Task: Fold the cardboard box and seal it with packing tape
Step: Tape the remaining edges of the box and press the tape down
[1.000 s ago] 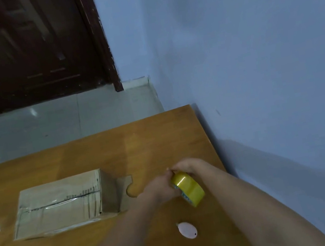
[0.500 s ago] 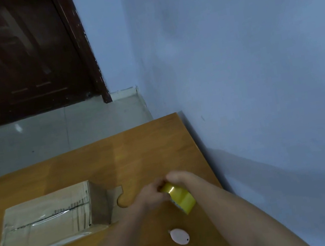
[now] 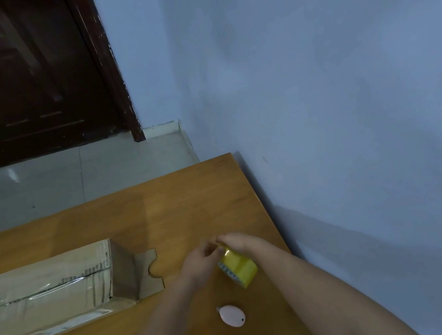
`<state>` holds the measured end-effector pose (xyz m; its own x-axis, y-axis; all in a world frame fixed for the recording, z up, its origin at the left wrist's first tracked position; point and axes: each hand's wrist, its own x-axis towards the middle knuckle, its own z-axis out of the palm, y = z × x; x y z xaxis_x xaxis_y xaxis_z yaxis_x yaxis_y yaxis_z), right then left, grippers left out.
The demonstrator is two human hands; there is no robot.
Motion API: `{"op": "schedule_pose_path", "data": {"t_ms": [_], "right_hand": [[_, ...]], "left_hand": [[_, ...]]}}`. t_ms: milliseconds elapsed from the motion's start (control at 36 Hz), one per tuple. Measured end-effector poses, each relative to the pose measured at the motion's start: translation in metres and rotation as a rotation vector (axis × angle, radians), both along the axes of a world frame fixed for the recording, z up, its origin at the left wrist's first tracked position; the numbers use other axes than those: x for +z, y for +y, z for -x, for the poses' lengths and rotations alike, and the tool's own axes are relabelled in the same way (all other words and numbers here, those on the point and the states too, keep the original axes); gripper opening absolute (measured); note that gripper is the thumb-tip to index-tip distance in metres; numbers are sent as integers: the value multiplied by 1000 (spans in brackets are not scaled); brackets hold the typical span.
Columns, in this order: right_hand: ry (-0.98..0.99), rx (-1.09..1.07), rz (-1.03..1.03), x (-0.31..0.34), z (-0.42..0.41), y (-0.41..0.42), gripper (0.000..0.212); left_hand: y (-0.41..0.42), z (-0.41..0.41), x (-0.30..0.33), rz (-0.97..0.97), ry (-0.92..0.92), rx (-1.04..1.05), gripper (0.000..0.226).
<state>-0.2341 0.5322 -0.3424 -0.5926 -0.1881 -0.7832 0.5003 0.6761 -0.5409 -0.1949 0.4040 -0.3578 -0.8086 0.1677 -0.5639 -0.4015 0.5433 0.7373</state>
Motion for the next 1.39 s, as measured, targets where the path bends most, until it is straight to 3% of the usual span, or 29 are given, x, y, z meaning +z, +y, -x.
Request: {"op": "schedule_pose_path", "data": {"t_ms": [83, 194, 528, 750, 861, 1028, 1278, 1389], "right_hand": [[-45, -107, 85, -2, -7, 6, 53], [19, -182, 44, -6, -16, 11, 76], [147, 3, -158, -5, -20, 6, 59], [57, 176, -280, 1, -20, 4, 49], [-3, 169, -301, 5, -21, 5, 51], [-37, 81, -258, 10, -21, 16, 58], [-88, 223, -310, 15, -34, 19, 45], [-127, 275, -333, 16, -42, 22, 44]], "left_hand": [[1, -3, -4, -6, 14, 33, 34], [4, -5, -8, -37, -5, 53, 38], [11, -8, -19, -45, -17, 86, 50], [15, -19, -27, -91, -47, 74, 56], [11, -22, -29, -116, -79, 163, 63], [10, -17, -28, -314, -319, 718, 48], [20, -26, -19, -370, -438, 599, 44], [32, -29, -23, -446, -471, 661, 43]]}}
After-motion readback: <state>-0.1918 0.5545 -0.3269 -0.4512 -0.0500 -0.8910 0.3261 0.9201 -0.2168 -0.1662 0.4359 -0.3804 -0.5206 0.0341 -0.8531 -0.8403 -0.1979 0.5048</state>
